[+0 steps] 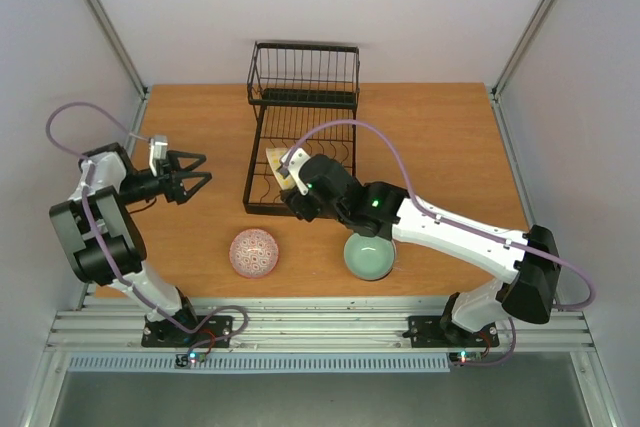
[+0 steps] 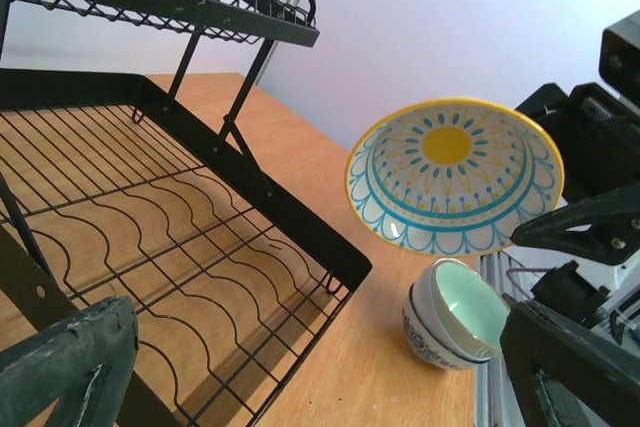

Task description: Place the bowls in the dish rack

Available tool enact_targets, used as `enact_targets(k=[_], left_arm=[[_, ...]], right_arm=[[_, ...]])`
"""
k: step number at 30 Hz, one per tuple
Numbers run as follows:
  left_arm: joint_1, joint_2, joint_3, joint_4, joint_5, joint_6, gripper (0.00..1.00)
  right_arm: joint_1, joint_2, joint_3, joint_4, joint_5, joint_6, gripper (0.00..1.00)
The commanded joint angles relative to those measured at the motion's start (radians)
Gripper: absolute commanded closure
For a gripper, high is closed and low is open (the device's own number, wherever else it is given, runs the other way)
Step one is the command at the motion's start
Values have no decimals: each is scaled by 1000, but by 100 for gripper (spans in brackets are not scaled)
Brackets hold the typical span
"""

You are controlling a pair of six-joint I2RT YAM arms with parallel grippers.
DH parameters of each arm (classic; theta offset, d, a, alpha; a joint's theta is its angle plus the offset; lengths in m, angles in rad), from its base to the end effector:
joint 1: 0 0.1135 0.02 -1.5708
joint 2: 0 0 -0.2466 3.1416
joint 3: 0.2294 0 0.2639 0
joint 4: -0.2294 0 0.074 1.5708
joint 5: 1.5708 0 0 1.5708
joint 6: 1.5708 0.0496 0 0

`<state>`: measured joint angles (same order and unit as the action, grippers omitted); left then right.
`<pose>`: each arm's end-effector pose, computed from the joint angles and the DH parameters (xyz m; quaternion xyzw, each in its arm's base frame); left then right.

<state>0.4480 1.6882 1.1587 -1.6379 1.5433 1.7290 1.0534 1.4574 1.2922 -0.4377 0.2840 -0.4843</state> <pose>0.2546 0.0673 0.2180 0.2451 0.6718 -0.4958 0.4928 0.1880 0.3022 0.3065 -0.5619 0.6756 0.0091 0.4772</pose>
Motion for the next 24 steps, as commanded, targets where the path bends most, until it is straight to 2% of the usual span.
enact_targets(k=[1, 10, 16, 18, 19, 20, 21, 22, 23, 24], left_arm=[[5, -34, 54, -163, 114, -156, 1], [5, -37, 245, -163, 103, -495, 1], [7, -114, 394, -158, 28, -508, 1], [10, -128, 424, -92, -15, -523, 1], [9, -147, 414, 42, -53, -628, 1], [5, -191, 372, 372, -172, -803, 0], [-13, -266, 264, 719, -383, -1008, 1], [-47, -368, 135, 1015, -669, -1369, 1], [-90, -455, 12, 1218, -905, -1480, 1], [-123, -521, -82, 1353, -1019, -1520, 1]], right_arm=[[-1, -31, 69, -33, 74, -50, 99], [-1, -27, 249, -140, 79, -66, 99], [-1, -10, 324, -176, 78, -78, 99], [-1, -9, 337, -182, 66, -80, 99], [-1, -9, 343, -185, 61, -80, 99], [-1, -10, 349, -189, 60, -81, 99], [-1, -12, 353, -191, 56, -83, 99], [-1, -14, 354, -191, 54, -85, 99], [-1, -16, 357, -193, 51, -86, 99], [-1, -19, 358, -194, 46, -88, 99]])
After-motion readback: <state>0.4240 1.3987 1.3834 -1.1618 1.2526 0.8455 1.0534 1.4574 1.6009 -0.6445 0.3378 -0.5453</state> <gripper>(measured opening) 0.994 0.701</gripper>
